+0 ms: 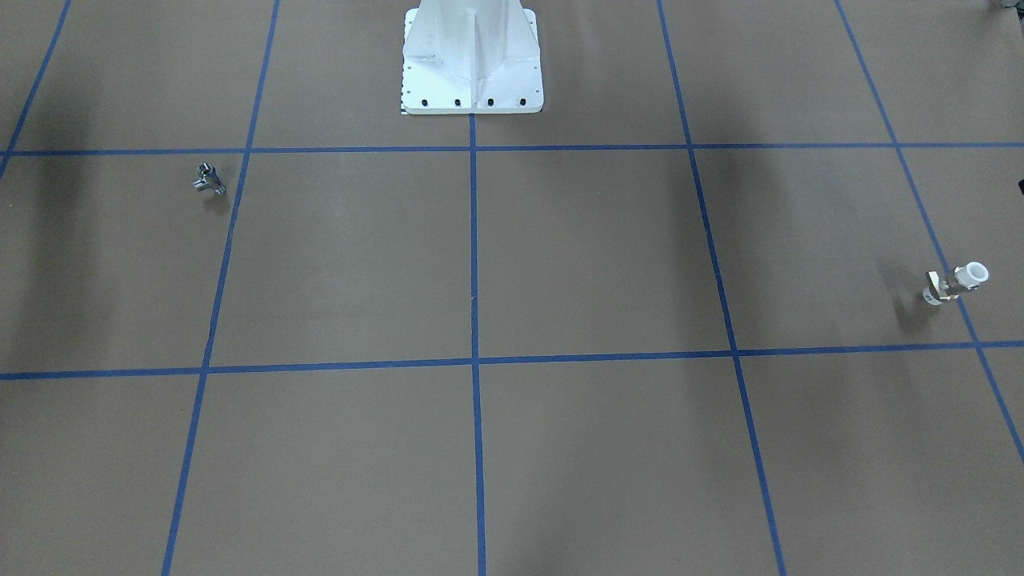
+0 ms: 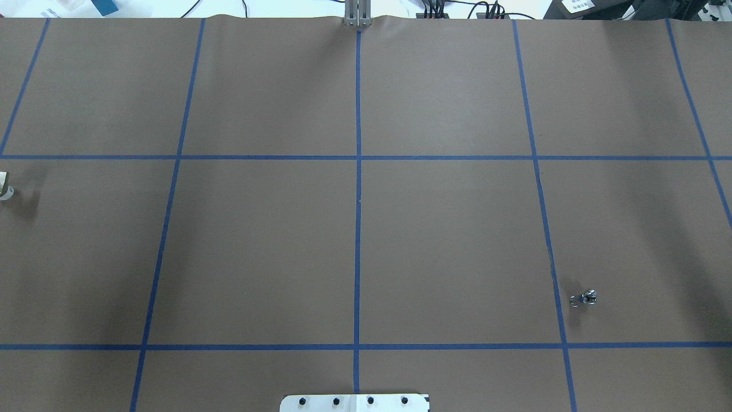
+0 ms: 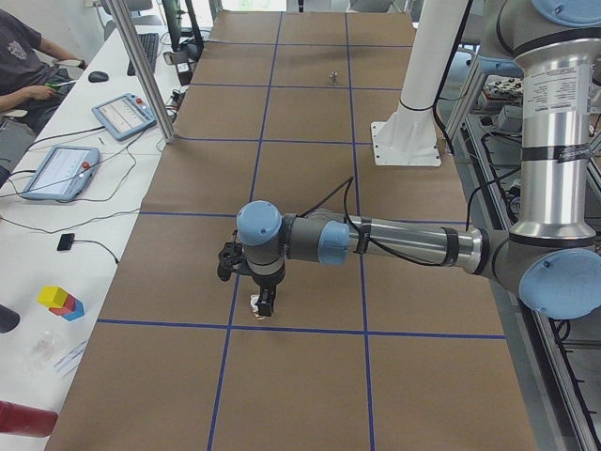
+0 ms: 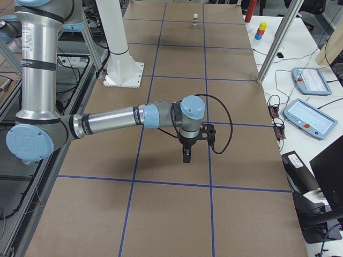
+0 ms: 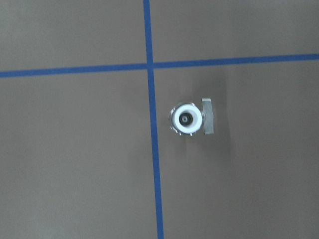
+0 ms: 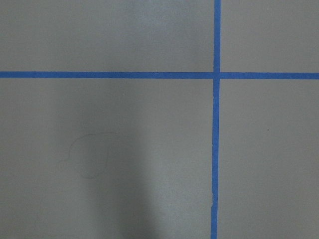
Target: Assemble PPR valve and pipe with both arms
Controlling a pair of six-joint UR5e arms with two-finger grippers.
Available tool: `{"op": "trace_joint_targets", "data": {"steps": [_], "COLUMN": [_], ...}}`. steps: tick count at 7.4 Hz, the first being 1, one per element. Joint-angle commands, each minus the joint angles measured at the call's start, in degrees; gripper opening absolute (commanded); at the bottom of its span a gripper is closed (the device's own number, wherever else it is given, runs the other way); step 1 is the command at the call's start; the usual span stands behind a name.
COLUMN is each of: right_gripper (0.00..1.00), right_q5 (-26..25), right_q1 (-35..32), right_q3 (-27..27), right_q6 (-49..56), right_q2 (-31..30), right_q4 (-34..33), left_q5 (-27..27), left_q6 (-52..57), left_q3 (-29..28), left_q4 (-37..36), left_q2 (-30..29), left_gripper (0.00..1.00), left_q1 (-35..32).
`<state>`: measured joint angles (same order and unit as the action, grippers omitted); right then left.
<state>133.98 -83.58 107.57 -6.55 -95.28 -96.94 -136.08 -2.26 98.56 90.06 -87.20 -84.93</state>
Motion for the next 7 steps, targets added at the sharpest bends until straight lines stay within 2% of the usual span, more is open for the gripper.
{"op": "trace_joint_targets", "data": {"steps": [1, 2, 3, 5, 7], "right_gripper": [0.99, 1.00, 1.00, 1.00, 1.00], "right_q5": [0.32, 0.23, 0.23, -0.12, -0.12], "right_q1": [0.00, 0.00, 0.00, 0.61, 0.88], "right_q3": [0.10, 0.01, 0.01, 0.10, 0.10], "right_q6": [0.31, 0.22, -0.04, 0.13, -0.22], "right_q2": [0.00, 0.26, 0.27, 0.88, 1.06], "right_q4": [0.00, 0.00, 0.00, 0.17, 0.17], "left_q5": [0.37, 0.37, 0.46, 0.72, 4.40], "left_q6": [-7.37, -9.15, -13.26, -15.06, -15.14], "left_q3": [-3.80, -9.30, -12.14, -14.97, -15.85], "left_q4": [6.66, 14.19, 20.10, 21.92, 21.65], "left_q2": [-2.54, -2.89, -2.98, -4.12, -5.43], "left_gripper": [1.00, 1.00, 1.00, 1.00, 0.99], "left_q1": [6.32, 7.31, 8.19, 10.31, 11.01]}}
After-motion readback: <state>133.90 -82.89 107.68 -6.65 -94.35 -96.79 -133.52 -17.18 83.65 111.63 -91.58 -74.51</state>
